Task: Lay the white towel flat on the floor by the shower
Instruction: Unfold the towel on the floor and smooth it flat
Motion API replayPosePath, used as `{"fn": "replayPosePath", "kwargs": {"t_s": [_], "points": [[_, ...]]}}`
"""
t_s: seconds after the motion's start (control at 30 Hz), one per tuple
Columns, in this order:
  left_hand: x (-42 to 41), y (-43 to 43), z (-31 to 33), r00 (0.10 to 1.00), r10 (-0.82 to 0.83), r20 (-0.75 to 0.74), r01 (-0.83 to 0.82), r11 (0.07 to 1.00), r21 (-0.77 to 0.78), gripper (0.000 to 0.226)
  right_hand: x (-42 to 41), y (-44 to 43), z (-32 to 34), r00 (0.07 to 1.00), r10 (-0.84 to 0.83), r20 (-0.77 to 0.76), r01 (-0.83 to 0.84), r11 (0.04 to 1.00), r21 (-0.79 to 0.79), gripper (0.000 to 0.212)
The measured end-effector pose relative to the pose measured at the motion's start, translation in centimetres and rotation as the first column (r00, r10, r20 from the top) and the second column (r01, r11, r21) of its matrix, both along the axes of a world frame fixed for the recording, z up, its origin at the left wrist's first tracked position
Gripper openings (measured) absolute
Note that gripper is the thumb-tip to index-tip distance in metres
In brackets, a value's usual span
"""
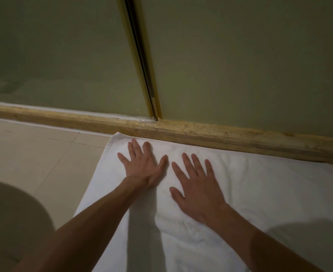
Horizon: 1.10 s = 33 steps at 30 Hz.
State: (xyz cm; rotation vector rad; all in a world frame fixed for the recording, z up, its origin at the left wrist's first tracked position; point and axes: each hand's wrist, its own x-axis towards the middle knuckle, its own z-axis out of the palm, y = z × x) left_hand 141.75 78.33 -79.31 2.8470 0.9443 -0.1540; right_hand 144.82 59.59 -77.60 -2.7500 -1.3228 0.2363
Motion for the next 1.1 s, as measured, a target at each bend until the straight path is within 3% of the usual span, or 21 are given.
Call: {"fn": "replayPosePath", "kwargs": {"t_s": [0.33,0.5,0.63,0.8,0.9,1.0,1.1], "points": [[-0.1,3.9,0.1,0.998,0.052,0.022,-0.052,0.999,-0.011,0.094,0.0,-0.2,-0.1,1.000,0.006,-0.007,-0.005,1.000,0.022,0.069],[0.2,2.5,1.0,0.998,0.059,-0.036,-0.060,0.998,-0.013,0.088,0.5,0.0,0.3,0.995,0.019,-0.102,-0.015,0.999,0.037,0.069],[0.6,-3.2,2.0,0.989,-0.139,0.054,0.139,0.990,0.008,0.084,1.5,-1.5,1.1,0.976,0.044,-0.212,-0.004,0.982,0.187,0.065],[1.9,-9.6,4.0,0.937,-0.292,0.192,0.321,0.937,-0.140,0.060,2.7,-5.7,2.6,0.988,-0.016,-0.153,0.054,0.967,0.250,0.056],[2.5,-13.4,4.6,0.885,-0.404,0.232,0.436,0.894,-0.103,0.061,3.5,-9.9,2.9,0.992,-0.080,-0.100,0.097,0.979,0.181,0.053],[2.5,-17.5,3.7,0.875,-0.467,0.126,0.481,0.867,-0.129,0.075,3.9,-14.3,2.3,0.983,-0.171,-0.064,0.174,0.983,0.050,0.055],[2.5,-19.7,2.0,0.862,-0.507,0.013,0.505,0.855,-0.117,0.071,4.0,-17.9,1.3,0.973,-0.227,-0.036,0.225,0.973,-0.051,0.061]]}}
